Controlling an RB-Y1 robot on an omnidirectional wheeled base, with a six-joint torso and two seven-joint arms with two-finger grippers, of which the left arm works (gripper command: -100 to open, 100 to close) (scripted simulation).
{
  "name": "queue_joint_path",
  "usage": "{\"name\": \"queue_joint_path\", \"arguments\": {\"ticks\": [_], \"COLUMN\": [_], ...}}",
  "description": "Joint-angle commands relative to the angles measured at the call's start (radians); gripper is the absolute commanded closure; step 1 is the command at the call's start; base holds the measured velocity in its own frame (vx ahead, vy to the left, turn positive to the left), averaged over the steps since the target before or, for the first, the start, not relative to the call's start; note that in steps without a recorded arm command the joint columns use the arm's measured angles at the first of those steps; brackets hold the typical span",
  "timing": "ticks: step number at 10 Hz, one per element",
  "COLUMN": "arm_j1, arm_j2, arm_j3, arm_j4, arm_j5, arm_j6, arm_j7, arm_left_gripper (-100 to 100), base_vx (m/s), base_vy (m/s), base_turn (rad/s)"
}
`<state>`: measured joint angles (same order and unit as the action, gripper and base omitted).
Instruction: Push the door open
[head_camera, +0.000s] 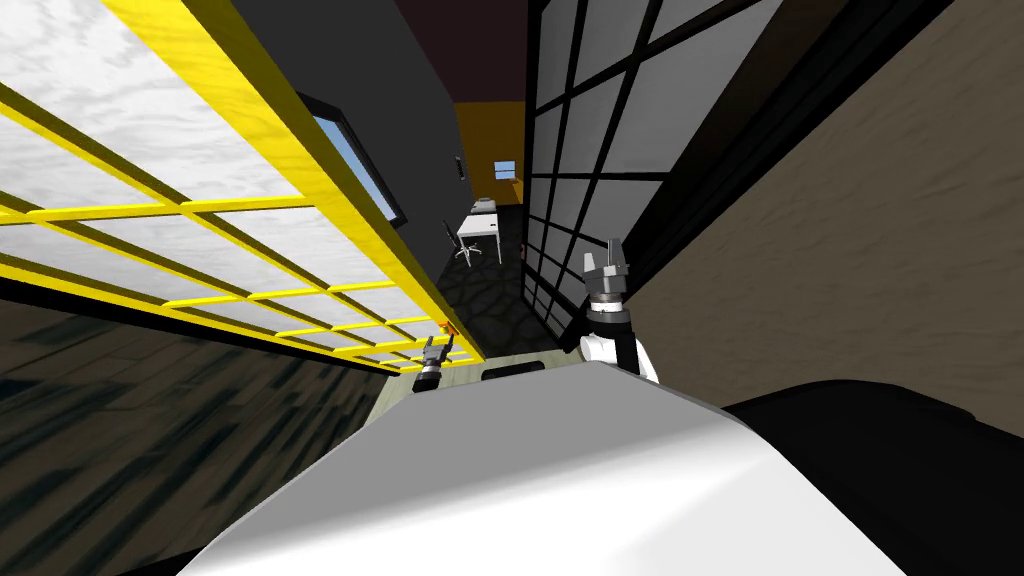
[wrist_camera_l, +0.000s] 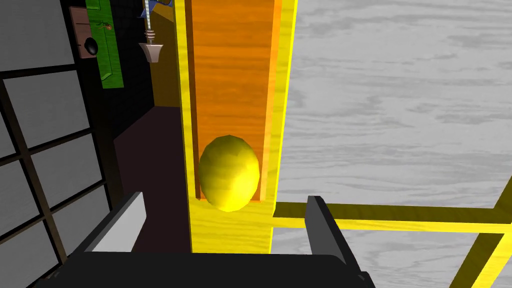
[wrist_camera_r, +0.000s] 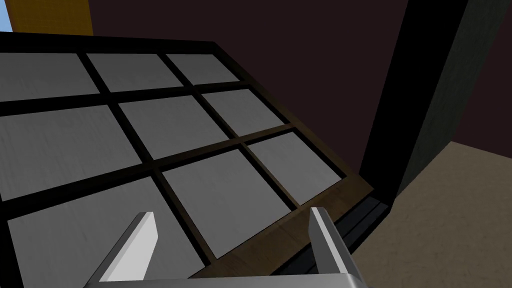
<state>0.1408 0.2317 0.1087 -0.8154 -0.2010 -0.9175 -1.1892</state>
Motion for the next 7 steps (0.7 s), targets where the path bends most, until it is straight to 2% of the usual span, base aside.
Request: {"name": "queue_joint_path", "arguments": {"ticks": [1, 3, 4, 7], "arm_j1": [-0.005, -0.004, -0.004, -0.004], "arm_j2": [-0.003, -0.004, -0.004, -0.004], "arm_j3": [0.003, 0.003, 0.003, 0.003], "arm_j4": [0.003, -0.001, -0.001, -0.001], "arm_j5": [0.001, 0.001, 0.001, 0.001], "arm_j6": [0.005, 0.008, 0.008, 0.008], "arm_j7": [-0.004, -0.004, -0.004, -0.004], "arm_left_gripper": [-100, -100, 100, 100], "base_vx": [0.171, 0.137, -0.020, -0.021], "base_vy": [0.004, 0.002, -0.003, 0.003], "base_turn": [-0.031, -0.010, 0.003, -0.008]}}
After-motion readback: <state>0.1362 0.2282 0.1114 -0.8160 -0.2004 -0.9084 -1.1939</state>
